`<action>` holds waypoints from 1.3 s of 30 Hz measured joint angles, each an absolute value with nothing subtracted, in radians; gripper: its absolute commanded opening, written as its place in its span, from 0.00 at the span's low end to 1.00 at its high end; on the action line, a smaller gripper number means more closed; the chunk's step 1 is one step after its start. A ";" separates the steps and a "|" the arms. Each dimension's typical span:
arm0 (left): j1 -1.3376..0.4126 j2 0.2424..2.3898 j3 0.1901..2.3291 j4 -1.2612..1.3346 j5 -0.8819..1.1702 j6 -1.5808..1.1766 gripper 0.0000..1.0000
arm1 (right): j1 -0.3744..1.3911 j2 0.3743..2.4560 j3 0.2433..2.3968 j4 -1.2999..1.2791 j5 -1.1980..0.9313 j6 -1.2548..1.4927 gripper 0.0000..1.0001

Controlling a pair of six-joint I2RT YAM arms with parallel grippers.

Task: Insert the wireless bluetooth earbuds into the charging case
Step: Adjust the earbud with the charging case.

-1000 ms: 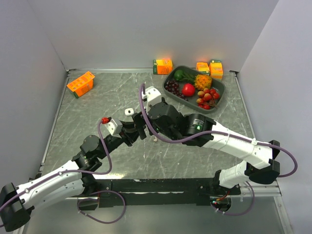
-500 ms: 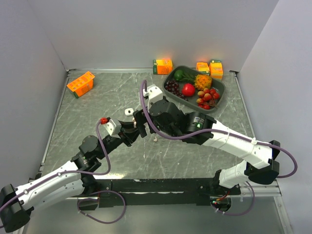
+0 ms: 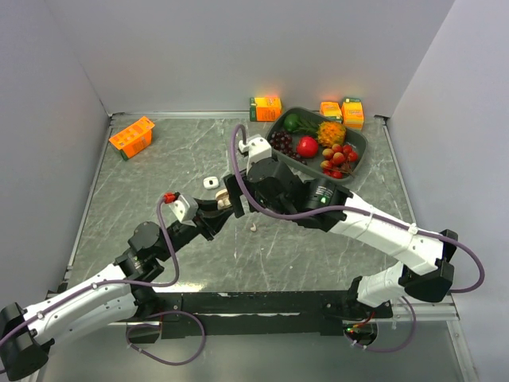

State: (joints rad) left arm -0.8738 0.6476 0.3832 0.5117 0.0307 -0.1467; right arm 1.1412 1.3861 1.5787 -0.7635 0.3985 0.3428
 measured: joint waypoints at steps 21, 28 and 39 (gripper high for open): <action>-0.875 0.702 0.438 0.480 0.029 -0.147 0.01 | 1.147 1.280 1.520 -0.689 0.309 0.321 0.99; -0.876 0.702 0.438 0.481 0.030 -0.147 0.01 | 1.151 1.313 1.520 -0.688 0.290 0.320 0.99; -0.874 0.689 0.438 0.473 0.044 -0.149 0.01 | 1.152 1.334 1.532 -0.692 0.301 0.317 0.99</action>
